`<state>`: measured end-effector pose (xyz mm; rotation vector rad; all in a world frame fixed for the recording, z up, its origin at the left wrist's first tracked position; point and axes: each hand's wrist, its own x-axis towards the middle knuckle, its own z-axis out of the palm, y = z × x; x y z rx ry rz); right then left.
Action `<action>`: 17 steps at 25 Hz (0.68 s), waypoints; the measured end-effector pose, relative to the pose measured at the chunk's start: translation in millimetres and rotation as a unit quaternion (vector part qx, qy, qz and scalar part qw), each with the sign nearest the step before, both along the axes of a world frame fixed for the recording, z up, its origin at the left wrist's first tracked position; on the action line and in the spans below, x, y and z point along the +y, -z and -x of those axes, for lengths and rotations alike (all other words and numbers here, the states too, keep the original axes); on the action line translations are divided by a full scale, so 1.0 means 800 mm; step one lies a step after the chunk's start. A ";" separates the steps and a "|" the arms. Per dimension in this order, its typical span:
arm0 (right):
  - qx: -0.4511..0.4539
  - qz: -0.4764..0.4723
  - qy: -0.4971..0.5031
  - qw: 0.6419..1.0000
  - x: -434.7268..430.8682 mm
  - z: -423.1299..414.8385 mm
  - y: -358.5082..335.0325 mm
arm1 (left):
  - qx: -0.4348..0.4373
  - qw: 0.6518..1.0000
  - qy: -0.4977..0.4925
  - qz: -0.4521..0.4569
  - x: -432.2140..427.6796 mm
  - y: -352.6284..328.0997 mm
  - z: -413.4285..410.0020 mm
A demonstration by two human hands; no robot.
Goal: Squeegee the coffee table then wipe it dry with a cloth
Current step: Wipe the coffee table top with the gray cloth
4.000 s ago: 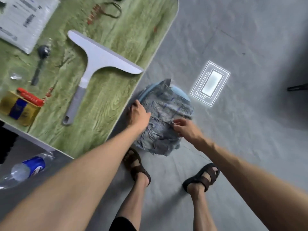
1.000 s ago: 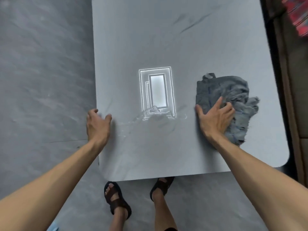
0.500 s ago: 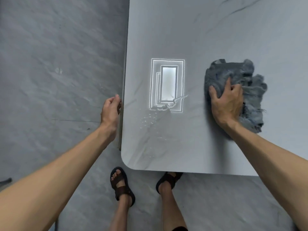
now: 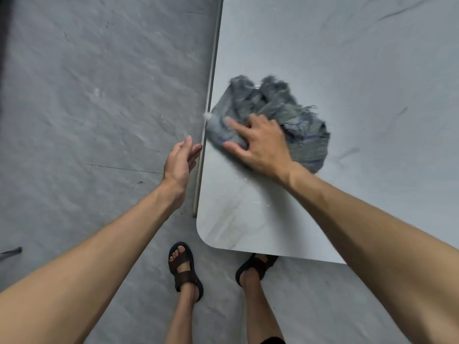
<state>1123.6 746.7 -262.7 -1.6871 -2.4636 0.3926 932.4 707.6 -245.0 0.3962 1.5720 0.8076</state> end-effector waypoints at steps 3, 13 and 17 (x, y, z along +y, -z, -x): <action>0.011 -0.009 -0.129 0.992 -0.042 0.046 0.001 | 0.050 0.999 -0.010 -0.003 -0.005 -0.001 -0.001; -0.012 0.038 -0.349 0.936 -0.072 -0.068 -0.007 | 0.374 0.883 0.282 -0.042 -0.073 -0.032 -0.043; -0.017 0.056 -0.238 0.970 -0.093 -0.182 -0.014 | 0.407 0.804 0.428 -0.068 -0.073 -0.036 -0.093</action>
